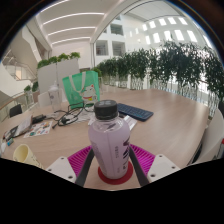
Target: Pour water
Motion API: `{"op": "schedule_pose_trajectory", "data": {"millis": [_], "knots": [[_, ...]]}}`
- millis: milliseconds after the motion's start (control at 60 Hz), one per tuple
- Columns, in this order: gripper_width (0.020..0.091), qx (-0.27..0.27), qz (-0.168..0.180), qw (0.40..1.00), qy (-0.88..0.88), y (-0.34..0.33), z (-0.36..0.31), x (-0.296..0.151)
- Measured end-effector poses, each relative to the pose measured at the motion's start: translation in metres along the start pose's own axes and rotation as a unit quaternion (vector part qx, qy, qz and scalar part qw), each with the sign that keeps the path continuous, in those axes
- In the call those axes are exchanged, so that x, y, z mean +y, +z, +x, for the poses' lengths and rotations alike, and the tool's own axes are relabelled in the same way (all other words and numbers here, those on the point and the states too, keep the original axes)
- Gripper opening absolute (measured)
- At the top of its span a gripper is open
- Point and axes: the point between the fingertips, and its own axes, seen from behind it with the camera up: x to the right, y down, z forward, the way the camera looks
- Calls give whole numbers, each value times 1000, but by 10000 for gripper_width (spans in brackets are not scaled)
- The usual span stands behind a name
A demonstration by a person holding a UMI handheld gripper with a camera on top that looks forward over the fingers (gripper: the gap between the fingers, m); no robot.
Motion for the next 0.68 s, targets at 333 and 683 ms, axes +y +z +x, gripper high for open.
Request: {"op": "schedule_pose_trajectory", "data": {"millis": [333,683], "knots": [[835,25,-27,999,21,-155,-17,-10],[829,19,-17,999,-20,-406,-128,-42]]}}
